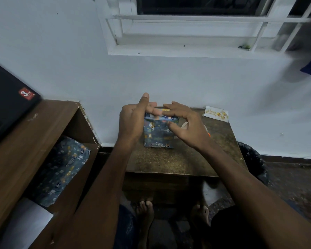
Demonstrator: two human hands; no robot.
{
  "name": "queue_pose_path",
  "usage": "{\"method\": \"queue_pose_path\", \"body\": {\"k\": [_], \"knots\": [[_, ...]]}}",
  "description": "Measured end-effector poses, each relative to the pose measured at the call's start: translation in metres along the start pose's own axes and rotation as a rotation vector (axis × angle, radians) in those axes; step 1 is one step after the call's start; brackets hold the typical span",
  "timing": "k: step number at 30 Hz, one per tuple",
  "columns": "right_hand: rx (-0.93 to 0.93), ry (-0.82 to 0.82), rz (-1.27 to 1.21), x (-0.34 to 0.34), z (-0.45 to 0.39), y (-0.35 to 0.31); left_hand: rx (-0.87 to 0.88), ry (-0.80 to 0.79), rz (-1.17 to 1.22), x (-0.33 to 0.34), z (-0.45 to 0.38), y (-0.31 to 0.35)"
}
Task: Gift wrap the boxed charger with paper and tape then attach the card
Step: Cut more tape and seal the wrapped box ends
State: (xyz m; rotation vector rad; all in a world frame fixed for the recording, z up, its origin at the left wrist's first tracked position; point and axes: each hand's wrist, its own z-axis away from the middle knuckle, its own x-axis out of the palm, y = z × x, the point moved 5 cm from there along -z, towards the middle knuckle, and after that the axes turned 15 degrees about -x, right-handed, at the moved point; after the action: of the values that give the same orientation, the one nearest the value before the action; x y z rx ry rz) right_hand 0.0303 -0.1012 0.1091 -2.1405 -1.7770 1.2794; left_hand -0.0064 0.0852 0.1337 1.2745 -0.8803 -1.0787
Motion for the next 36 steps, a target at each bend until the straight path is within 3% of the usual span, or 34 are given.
{"method": "queue_pose_path", "body": {"k": [5, 9, 18, 21, 28, 36], "knots": [[-0.09, -0.008, 0.288, 0.001, -0.006, -0.004, 0.011, -0.045, 0.044, 0.002, -0.002, 0.0], [-0.131, 0.06, 0.276, 0.005, -0.006, -0.012, 0.058, -0.1, 0.075, 0.001, -0.003, 0.0], [0.035, 0.167, 0.068, -0.001, -0.005, -0.019, 0.105, -0.234, 0.113, 0.003, -0.005, -0.002], [0.112, 0.173, -0.074, -0.002, -0.004, -0.021, 0.12, -0.235, 0.104, 0.003, -0.007, -0.003], [0.037, 0.166, -0.017, 0.0, -0.005, -0.022, 0.116, -0.243, 0.076, 0.004, -0.009, -0.004], [0.134, 0.145, -0.09, 0.007, -0.001, -0.014, 0.187, -0.209, -0.054, 0.007, -0.012, -0.008]]}}
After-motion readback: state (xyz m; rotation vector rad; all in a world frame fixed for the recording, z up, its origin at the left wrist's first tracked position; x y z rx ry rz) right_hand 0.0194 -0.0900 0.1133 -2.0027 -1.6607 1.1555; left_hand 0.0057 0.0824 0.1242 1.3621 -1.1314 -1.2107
